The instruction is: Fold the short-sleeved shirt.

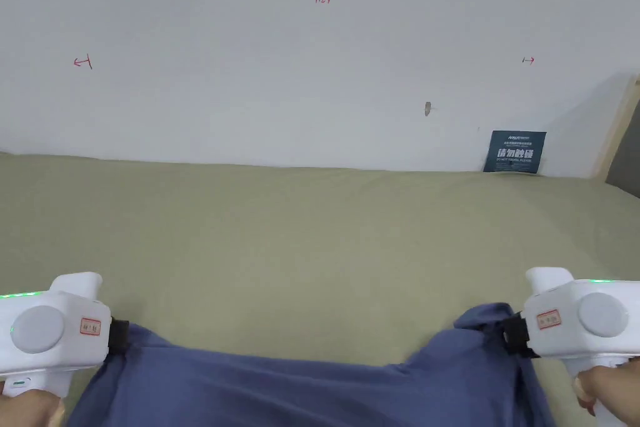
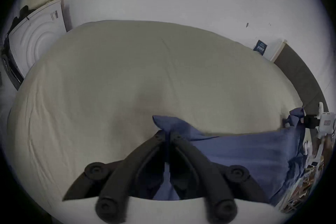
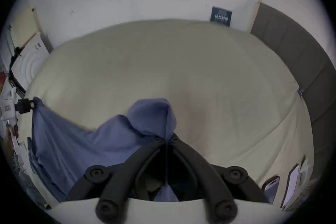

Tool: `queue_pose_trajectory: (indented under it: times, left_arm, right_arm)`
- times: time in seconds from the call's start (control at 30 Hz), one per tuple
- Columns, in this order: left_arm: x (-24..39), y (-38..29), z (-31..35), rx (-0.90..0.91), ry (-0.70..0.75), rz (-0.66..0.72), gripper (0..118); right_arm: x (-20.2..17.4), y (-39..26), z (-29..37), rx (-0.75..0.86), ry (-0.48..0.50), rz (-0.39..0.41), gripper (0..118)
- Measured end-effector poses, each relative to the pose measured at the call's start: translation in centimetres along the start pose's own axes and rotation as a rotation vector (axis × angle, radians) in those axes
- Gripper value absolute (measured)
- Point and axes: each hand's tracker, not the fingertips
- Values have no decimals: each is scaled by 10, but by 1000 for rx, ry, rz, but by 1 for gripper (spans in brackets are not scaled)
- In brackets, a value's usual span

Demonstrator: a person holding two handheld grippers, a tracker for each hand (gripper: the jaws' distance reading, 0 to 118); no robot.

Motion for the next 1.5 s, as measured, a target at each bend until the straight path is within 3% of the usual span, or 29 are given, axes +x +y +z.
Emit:
queue_pose_trajectory:
  times: [0.07, 0.2, 0.3, 0.53, 0.67, 0.9, 1.07, 1.17, 1.2, 1.23, 1.27, 1.3, 1.33, 1.4, 1.5]
  left_arm:
    - [-7, 2, 16, 42, -14, 5, 5]
    - [-16, 1, 53, 87, -75, 18, 5]
    - [-21, -7, 83, 112, -80, -2, 5]
    - [-35, -53, 151, 160, -117, -14, 5]
    - [-49, -102, 177, 174, -136, 44, 5]
    - [-64, -186, 164, 40, -117, 127, 5]
    - [-76, -223, 131, -30, -59, 145, 5]
    - [-77, -233, 132, 36, -60, 174, 6]
    - [-76, -231, 131, 27, -55, 168, 14]
    - [-75, -229, 129, 17, -51, 169, 36]
    - [-74, -226, 130, 17, -49, 175, 75]
    - [-72, -225, 138, 14, -56, 184, 91]
    - [-72, -221, 143, -6, -75, 211, 92]
    - [-76, -218, 158, -44, -105, 265, 92]
    - [-72, -213, 192, 22, -153, 288, 92]
  right_arm:
    - [2, 3, 23, 28, 48, -15, 1]
    - [3, -6, 59, 88, 53, 29, 1]
    - [8, -18, 83, 100, 77, 11, 1]
    - [6, -75, 157, 169, 117, 35, 1]
    - [16, -120, 178, 138, 122, 29, 1]
    - [40, -212, 155, -24, 118, -120, 1]
    - [52, -254, 128, -80, 75, -172, 1]
    - [60, -263, 116, -59, 78, -194, 1]
    - [58, -263, 115, -49, 70, -175, 3]
    - [57, -261, 113, -53, 63, -151, 16]
    - [58, -259, 114, -62, 68, -146, 56]
    - [59, -256, 118, -67, 70, -145, 87]
    - [59, -251, 125, -89, 61, -149, 103]
    - [58, -247, 142, -168, -26, -148, 101]
    - [50, -238, 177, -60, -42, -128, 98]
